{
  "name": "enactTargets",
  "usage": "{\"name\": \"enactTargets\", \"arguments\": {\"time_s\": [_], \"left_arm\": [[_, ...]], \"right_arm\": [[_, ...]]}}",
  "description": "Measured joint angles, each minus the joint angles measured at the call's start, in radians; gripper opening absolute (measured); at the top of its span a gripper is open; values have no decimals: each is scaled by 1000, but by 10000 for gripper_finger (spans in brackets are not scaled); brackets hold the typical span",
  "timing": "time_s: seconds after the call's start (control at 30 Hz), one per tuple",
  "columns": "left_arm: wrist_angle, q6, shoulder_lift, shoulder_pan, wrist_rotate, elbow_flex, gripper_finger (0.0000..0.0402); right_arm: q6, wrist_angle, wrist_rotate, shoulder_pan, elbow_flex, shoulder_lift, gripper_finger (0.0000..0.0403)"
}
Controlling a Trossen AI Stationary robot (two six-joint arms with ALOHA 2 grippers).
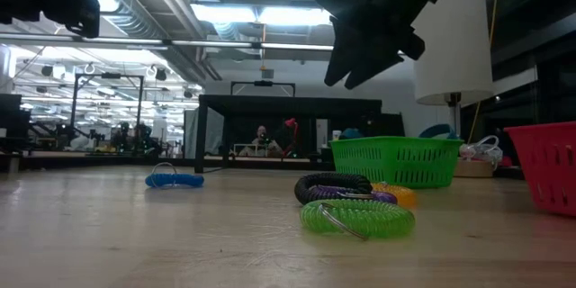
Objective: Pick & Place Office Desk Supplies
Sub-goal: Put the blue spring keychain into the black basket
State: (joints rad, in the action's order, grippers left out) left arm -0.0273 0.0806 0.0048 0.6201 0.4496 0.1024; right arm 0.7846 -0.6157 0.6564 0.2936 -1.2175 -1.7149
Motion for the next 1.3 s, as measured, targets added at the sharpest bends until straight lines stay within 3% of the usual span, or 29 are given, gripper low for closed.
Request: {"name": "enactTargets", "arguments": {"time_s": [0.4, 0.6, 0.83, 1.07, 1.3], "left_arm": [[14, 177, 0, 0, 162, 51, 129], [-98, 189, 4, 0, 226, 136, 129], [-132, 147, 65, -4, 235, 148, 129], [-126, 29, 204, -63, 138, 179, 129], [-134, -123, 468, -169, -31, 222, 129]], "right_arm": [[-112, 164, 73, 4, 1, -29, 229], [-276, 409, -86, -41, 1, -119, 229], [-302, 477, -280, -69, 1, -143, 229], [-365, 671, -357, -48, 0, -143, 229], [-437, 778, -405, -26, 0, -143, 229]]}}
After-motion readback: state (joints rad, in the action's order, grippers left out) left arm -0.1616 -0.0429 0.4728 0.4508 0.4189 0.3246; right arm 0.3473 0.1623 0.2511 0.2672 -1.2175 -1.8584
